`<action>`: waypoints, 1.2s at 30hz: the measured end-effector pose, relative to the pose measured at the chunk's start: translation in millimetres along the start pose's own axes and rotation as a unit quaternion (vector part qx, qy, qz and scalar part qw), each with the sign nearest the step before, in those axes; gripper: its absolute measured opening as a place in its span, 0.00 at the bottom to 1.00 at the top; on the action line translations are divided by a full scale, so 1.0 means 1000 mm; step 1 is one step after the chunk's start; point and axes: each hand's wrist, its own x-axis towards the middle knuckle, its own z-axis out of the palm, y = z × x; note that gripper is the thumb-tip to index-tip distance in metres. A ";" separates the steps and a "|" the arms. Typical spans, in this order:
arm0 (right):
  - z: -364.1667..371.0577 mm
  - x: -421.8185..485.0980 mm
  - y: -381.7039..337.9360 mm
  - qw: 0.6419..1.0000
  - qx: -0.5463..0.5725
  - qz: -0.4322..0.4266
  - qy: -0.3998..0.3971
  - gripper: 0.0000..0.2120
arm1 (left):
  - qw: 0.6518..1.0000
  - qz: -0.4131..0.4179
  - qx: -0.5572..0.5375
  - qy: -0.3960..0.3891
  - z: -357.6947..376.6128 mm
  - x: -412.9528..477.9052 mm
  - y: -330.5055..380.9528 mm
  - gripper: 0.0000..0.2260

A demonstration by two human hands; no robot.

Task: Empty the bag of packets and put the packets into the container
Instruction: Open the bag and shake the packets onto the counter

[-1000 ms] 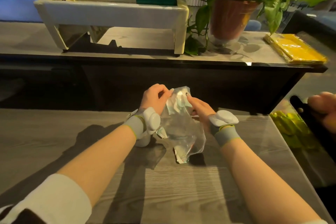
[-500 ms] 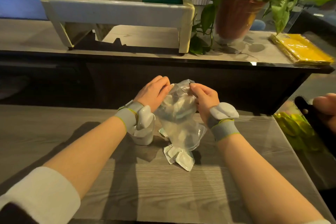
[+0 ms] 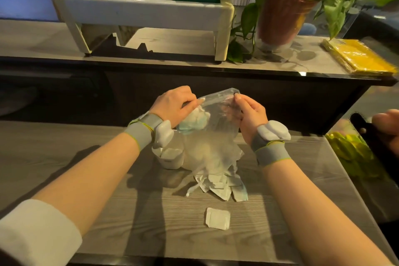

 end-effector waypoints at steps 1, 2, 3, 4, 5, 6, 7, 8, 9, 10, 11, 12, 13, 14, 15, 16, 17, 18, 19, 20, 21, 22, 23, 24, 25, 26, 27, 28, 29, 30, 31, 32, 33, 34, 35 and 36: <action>-0.001 -0.001 0.000 1.000 0.005 0.003 0.003 0.10 | 1.000 0.012 -0.003 0.007 -0.002 0.000 0.001 0.13; -0.001 -0.001 0.000 1.000 0.012 0.008 0.003 0.10 | 1.000 0.021 -0.004 0.013 -0.003 0.000 0.003 0.13; -0.001 -0.002 0.000 1.000 0.017 0.014 0.002 0.10 | 0.999 0.027 -0.002 0.017 -0.004 0.000 0.004 0.12; -0.001 -0.003 0.001 1.000 0.016 0.019 0.002 0.10 | 0.999 0.028 -0.003 0.021 -0.004 0.001 0.004 0.12; -0.001 -0.004 0.002 1.000 0.011 0.023 0.003 0.10 | 0.999 0.025 -0.006 0.024 -0.004 0.001 0.005 0.12; -0.001 -0.004 0.003 1.000 0.006 0.024 0.002 0.10 | 0.999 0.021 -0.013 0.027 -0.004 0.001 0.005 0.12; -0.002 -0.005 0.004 1.000 0.001 0.024 0.003 0.10 | 0.999 0.022 -0.020 0.031 -0.005 0.000 0.006 0.12; -0.002 -0.005 0.004 1.000 0.001 0.024 0.004 0.10 | 0.999 0.024 -0.028 0.032 -0.005 0.000 0.007 0.12; -0.003 -0.006 0.004 1.000 0.003 0.024 0.008 0.10 | 0.998 0.028 -0.035 0.034 -0.006 0.000 0.008 0.12; -0.003 -0.007 0.003 1.000 0.010 0.023 0.011 0.10 | 0.998 0.031 -0.040 0.034 -0.006 -0.001 0.009 0.12; -0.003 -0.007 0.001 0.999 0.019 0.022 0.014 0.09 | 0.998 0.031 -0.044 0.034 -0.007 -0.001 0.010 0.12; -0.003 -0.007 0.000 0.999 0.027 0.021 0.015 0.09 | 0.998 0.029 -0.046 0.032 -0.008 0.000 0.010 0.13; -0.003 -0.007 -0.001 0.999 0.031 0.019 0.016 0.09 | 0.998 0.028 -0.047 0.032 -0.009 0.001 0.010 0.13; -0.003 -0.007 -0.002 0.999 0.035 0.015 0.015 0.10 | 0.998 0.027 -0.048 0.033 -0.010 0.002 0.010 0.13; -0.003 -0.006 -0.003 0.999 0.034 0.012 0.015 0.10 | 0.998 0.024 -0.047 0.035 -0.011 0.002 0.010 0.13; -0.002 -0.007 -0.003 0.999 0.031 0.008 0.013 0.10 | 0.998 0.017 -0.046 0.033 -0.013 0.004 0.010 0.13; -0.003 -0.007 -0.004 1.000 0.025 0.003 0.013 0.10 | 0.999 0.008 -0.043 0.026 -0.014 0.004 0.009 0.12; -0.003 -0.007 -0.005 1.000 0.025 -0.001 0.012 0.11 | 0.999 -0.001 -0.039 0.015 -0.016 0.004 0.009 0.12; -0.003 -0.007 -0.006 0.999 0.031 -0.004 0.015 0.11 | 0.999 -0.007 -0.036 0.003 -0.017 0.004 0.008 0.12; -0.003 -0.008 -0.008 0.999 0.043 -0.004 0.022 0.12 | 0.999 -0.010 -0.035 -0.003 -0.018 0.004 0.007 0.12; -0.004 -0.008 -0.007 0.998 0.049 -0.004 0.033 0.12 | 0.999 -0.011 -0.042 -0.002 -0.019 0.003 0.005 0.12; -0.004 -0.008 -0.007 0.998 0.046 -0.005 0.045 0.13 | 0.998 -0.015 -0.060 0.005 -0.019 0.002 0.004 0.11; -0.004 -0.007 -0.006 0.997 0.041 -0.007 0.058 0.13 | 0.995 -0.028 -0.090 0.016 -0.018 0.001 0.002 0.10; -0.004 -0.007 -0.006 0.997 0.043 -0.008 0.068 0.14 | 0.990 -0.052 -0.125 0.027 -0.016 0.001 0.001 0.08; -0.005 -0.005 -0.005 0.996 0.048 -0.008 0.072 0.13 | 0.983 -0.078 -0.163 0.038 -0.015 0.000 -0.001 0.07; -0.004 -0.005 -0.005 0.996 0.059 -0.001 0.065 0.12 | 0.974 -0.101 -0.198 0.050 -0.014 -0.001 -0.002 0.06; -0.004 -0.005 -0.005 0.997 0.063 0.005 0.046 0.09 | 0.962 -0.121 -0.238 0.056 -0.012 -0.001 -0.003 0.05; -0.003 -0.006 -0.004 0.999 0.046 0.006 0.018 0.07 | 0.947 -0.142 -0.283 0.058 -0.010 -0.003 -0.002 0.05; -0.003 -0.007 -0.001 1.000 0.006 0.002 -0.014 0.10 | 0.927 -0.165 -0.331 0.060 -0.008 -0.004 -0.002 0.05; -0.002 -0.008 0.005 0.998 -0.045 -0.004 -0.047 0.17 | 0.911 -0.188 -0.360 0.067 -0.007 -0.005 -0.002 0.05; 0.000 -0.010 0.011 0.992 -0.102 -0.013 -0.075 0.23 | 0.902 -0.209 -0.369 0.079 -0.004 -0.006 -0.004 0.05; 0.002 -0.013 0.018 0.983 -0.156 -0.021 -0.092 0.29 | 0.898 -0.227 -0.364 0.094 -0.003 -0.007 -0.004 0.06; 0.004 -0.016 0.025 0.976 -0.191 -0.026 -0.099 0.32 | 0.888 -0.248 -0.372 0.108 0.000 -0.008 -0.009 0.08; 0.005 -0.018 0.030 0.974 -0.204 -0.026 -0.096 0.34 | 0.877 -0.268 -0.380 0.118 0.003 -0.009 -0.014 0.10; 0.006 -0.020 0.033 0.976 -0.199 -0.020 -0.087 0.35 | 0.865 -0.290 -0.392 0.120 0.006 -0.010 -0.022 0.11; 0.006 -0.021 0.034 0.979 -0.188 -0.013 -0.080 0.36 | 0.857 -0.309 -0.394 0.122 0.007 -0.013 -0.026 0.12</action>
